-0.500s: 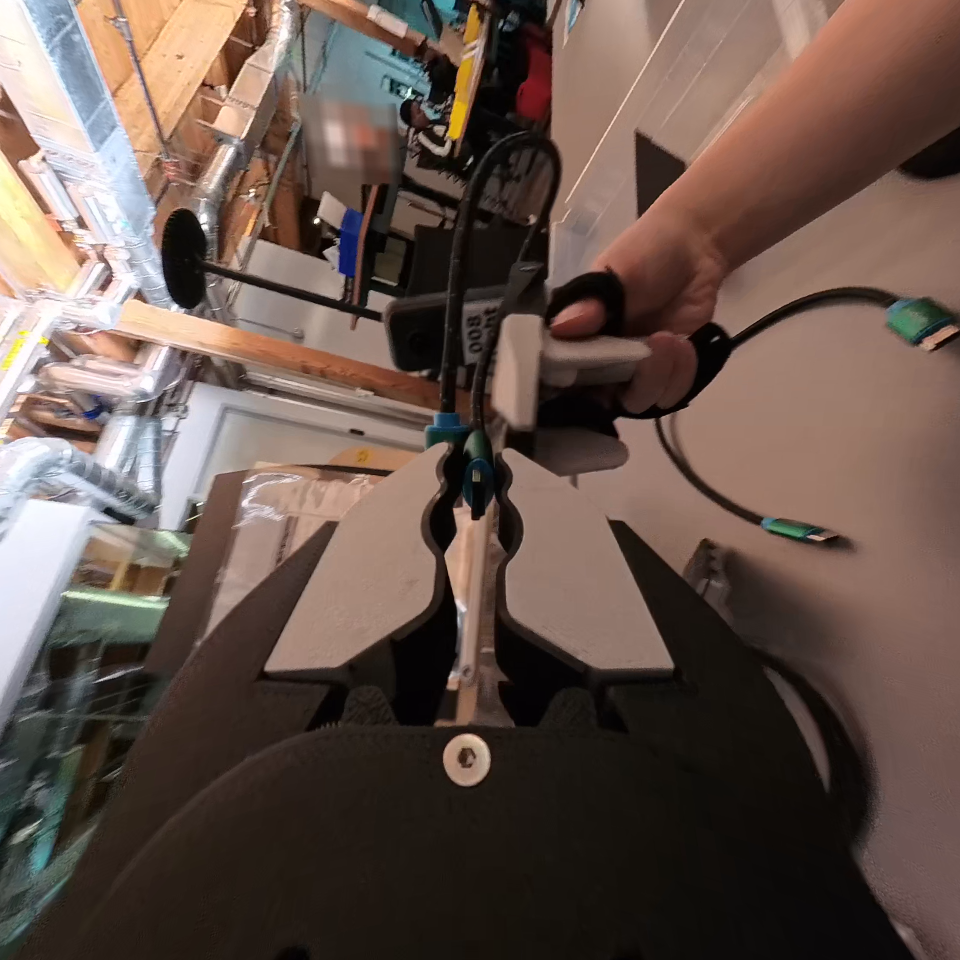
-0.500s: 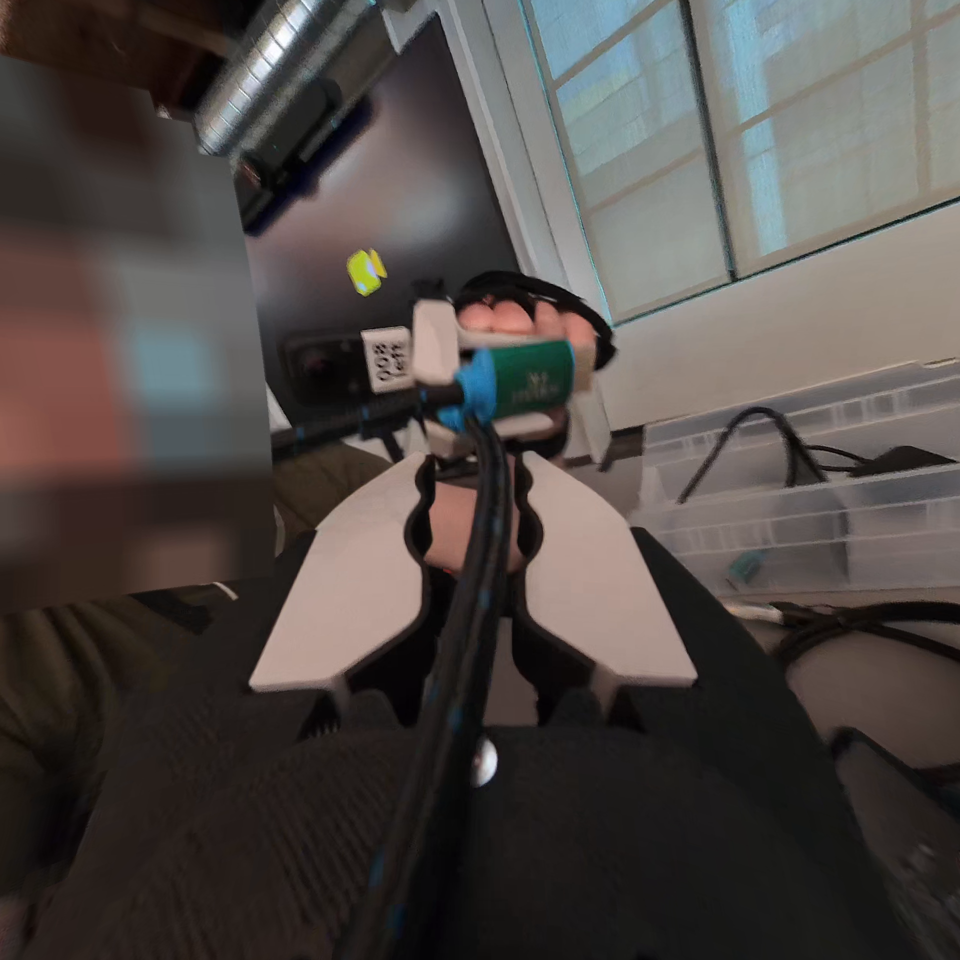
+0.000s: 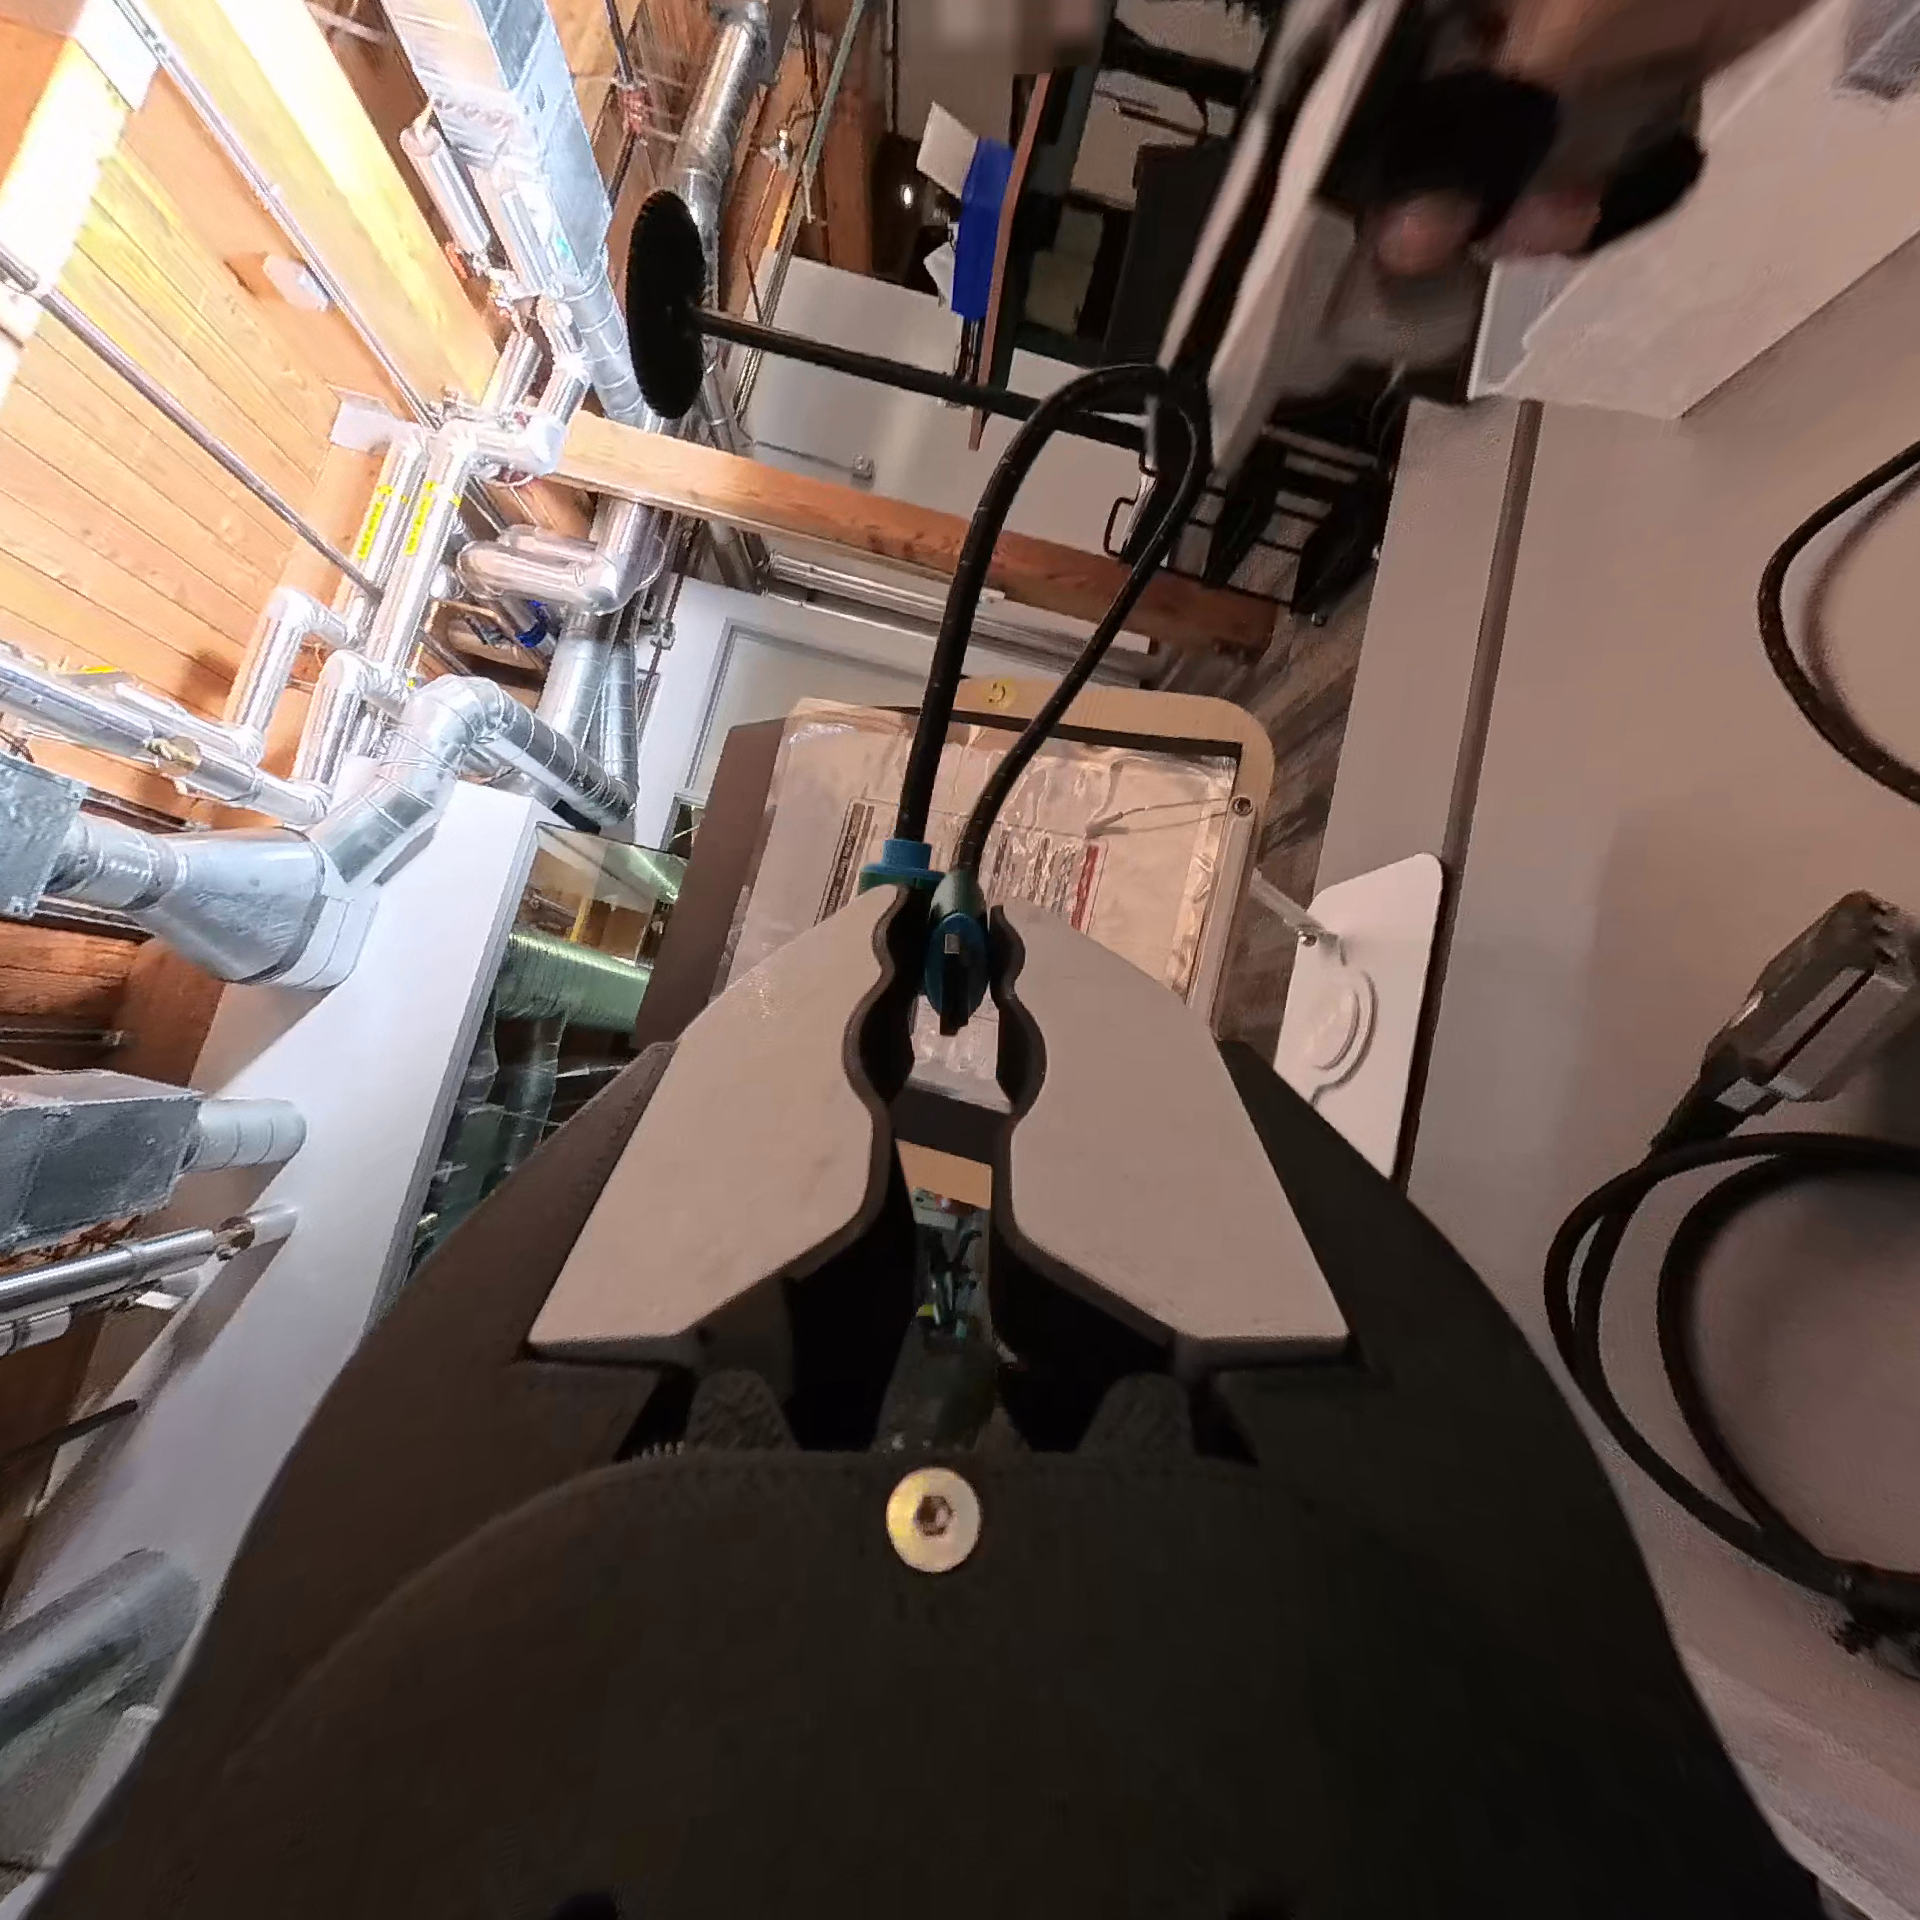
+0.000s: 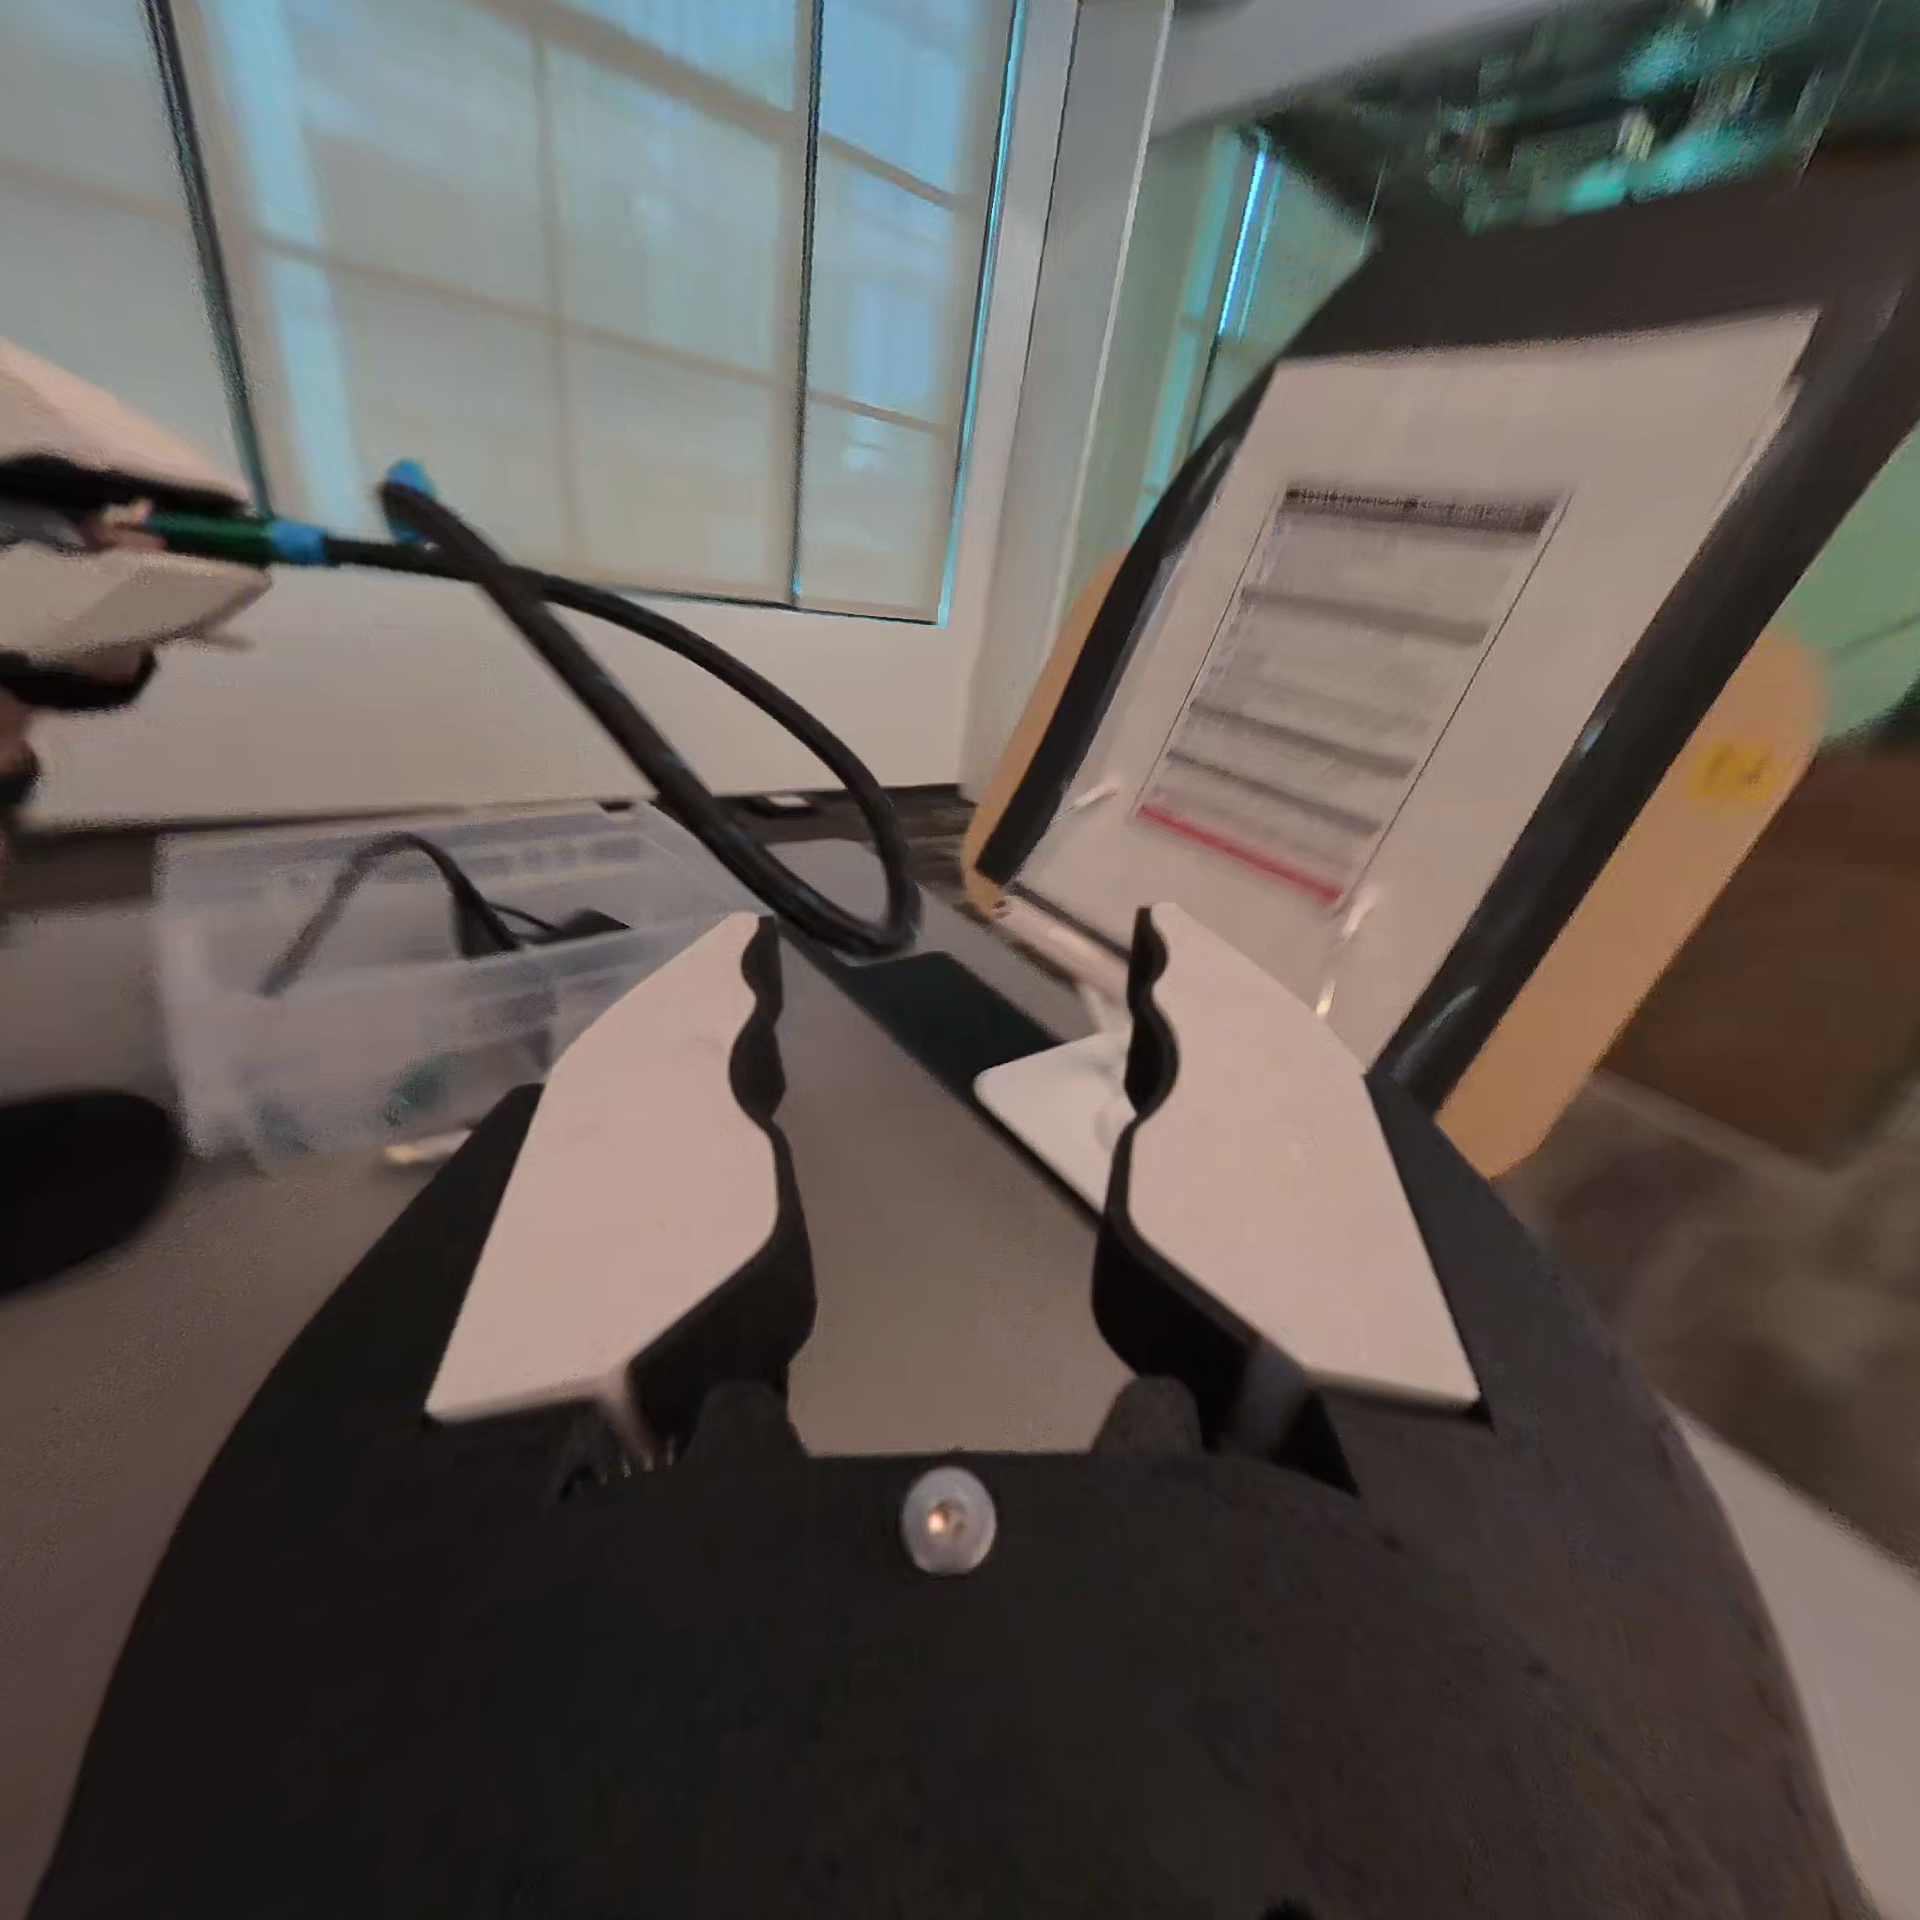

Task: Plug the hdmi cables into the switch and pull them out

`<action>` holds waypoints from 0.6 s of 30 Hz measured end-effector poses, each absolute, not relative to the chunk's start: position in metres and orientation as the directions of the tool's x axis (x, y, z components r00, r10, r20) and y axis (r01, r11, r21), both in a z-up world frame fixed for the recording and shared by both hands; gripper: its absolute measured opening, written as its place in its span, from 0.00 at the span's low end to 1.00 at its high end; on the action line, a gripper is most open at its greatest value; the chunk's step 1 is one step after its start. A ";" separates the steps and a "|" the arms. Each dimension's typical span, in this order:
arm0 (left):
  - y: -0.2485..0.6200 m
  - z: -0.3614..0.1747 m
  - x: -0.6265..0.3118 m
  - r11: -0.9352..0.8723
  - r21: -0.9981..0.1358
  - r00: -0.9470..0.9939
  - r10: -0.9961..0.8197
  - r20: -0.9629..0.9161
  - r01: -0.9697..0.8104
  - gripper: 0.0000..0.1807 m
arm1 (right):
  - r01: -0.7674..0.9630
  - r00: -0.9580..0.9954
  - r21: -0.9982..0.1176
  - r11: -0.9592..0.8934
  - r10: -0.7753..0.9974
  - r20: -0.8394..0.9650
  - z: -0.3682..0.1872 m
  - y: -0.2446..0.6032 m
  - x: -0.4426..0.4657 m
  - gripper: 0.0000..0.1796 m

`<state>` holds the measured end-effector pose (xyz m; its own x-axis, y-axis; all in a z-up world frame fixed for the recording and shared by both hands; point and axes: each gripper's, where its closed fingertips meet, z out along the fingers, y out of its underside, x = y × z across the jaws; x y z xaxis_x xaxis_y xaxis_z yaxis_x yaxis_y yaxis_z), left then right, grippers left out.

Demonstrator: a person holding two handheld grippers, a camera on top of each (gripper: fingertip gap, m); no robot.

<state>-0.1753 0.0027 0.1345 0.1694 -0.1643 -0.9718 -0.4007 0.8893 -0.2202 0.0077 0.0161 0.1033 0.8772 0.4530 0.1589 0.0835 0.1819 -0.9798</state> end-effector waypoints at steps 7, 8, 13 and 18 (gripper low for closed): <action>-0.004 0.101 -0.146 0.896 -0.110 0.041 -0.102 -0.994 -0.431 0.06 | 0.557 0.694 -0.759 0.338 0.313 0.648 0.128 -0.020 -0.075 0.30; -0.007 0.096 -0.141 0.900 -0.094 0.021 -0.095 -0.995 -0.425 0.06 | 0.634 0.645 -0.710 0.307 0.298 0.704 0.119 -0.017 -0.081 0.26; -0.018 0.080 -0.126 0.914 -0.067 -0.034 -0.089 -0.995 -0.400 0.06 | 0.840 0.476 -0.517 0.162 0.235 0.847 0.086 0.000 -0.078 0.04; -0.002 0.087 -0.136 0.899 -0.133 0.007 -0.143 -0.990 -0.416 0.06 | 0.758 0.440 -0.600 0.258 0.477 0.761 0.083 -0.032 -0.087 0.04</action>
